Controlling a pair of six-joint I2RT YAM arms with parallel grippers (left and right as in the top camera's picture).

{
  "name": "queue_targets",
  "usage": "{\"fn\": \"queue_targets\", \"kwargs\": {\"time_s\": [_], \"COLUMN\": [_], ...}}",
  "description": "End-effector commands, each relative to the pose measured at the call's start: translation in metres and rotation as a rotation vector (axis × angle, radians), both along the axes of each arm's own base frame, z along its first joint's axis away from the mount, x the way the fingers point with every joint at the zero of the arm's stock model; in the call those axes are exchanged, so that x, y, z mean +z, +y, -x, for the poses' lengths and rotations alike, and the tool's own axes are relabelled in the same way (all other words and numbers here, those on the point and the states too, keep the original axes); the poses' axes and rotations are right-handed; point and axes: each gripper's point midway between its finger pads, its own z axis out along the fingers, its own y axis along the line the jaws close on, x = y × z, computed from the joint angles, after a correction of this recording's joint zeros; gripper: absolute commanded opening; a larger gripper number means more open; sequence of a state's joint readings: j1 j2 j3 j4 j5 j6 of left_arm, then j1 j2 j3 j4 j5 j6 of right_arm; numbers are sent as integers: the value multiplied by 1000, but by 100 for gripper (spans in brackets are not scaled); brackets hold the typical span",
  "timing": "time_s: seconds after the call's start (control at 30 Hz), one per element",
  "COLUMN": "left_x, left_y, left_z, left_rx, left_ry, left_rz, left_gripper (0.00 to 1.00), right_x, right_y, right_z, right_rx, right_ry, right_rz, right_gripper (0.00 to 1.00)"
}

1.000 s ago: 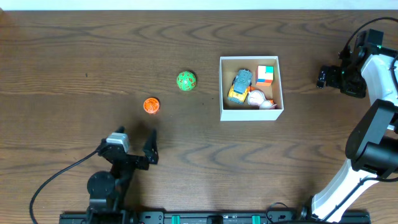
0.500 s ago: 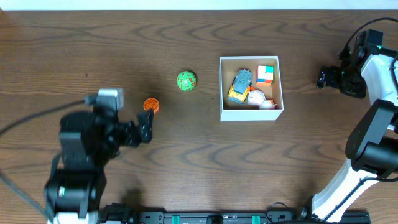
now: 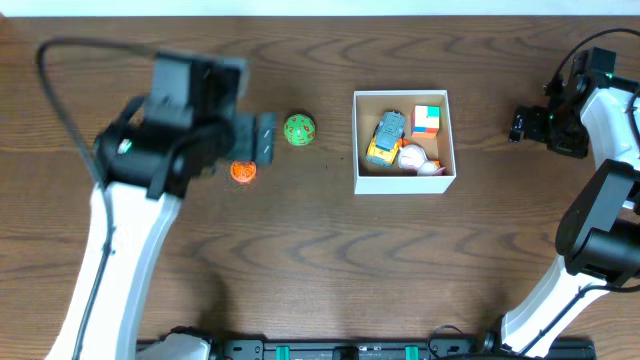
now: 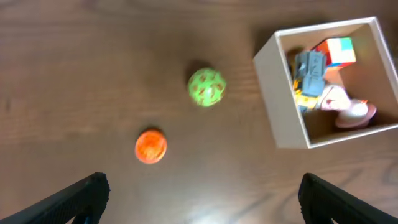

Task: Pack container
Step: 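Move the left gripper over the green numbered ball, then lower the left gripper and grasp the green ball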

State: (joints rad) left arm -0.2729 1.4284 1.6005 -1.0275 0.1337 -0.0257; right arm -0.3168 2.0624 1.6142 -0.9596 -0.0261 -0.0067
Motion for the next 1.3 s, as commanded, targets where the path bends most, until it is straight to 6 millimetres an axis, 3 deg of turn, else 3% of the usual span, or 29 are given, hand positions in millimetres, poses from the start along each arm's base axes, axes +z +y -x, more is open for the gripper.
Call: {"fn": "queue_targets", "kwargs": {"time_s": [0.0,0.13,0.3,0.5,0.73,1.27], "left_x": [-13,-40,-91,-140,-167,-203], "left_y": [-9,-19,-27,-36,-37,-42], "left_z": [-19,-43,-68,-89,-98,-112], "left_rx": [-7,10,9,-2,-3,-36], "left_ry": [3,44,126,184,195,208], "left_rz": [-33,-31,-57,-79,-167,-193], "left_gripper": [98,98,98,98,98,98], "right_x": [0,0,0,0,0,0], "right_y": [-2,-2,-2,-2,-2,-2], "right_z": [1,1,1,1,1,1], "right_rx": [-18,-18,-18,-18,-18,-18], "right_ry": [2,2,2,2,2,2], "right_rz": [0,0,0,0,0,0], "right_gripper": [99,99,99,99,99,99]}}
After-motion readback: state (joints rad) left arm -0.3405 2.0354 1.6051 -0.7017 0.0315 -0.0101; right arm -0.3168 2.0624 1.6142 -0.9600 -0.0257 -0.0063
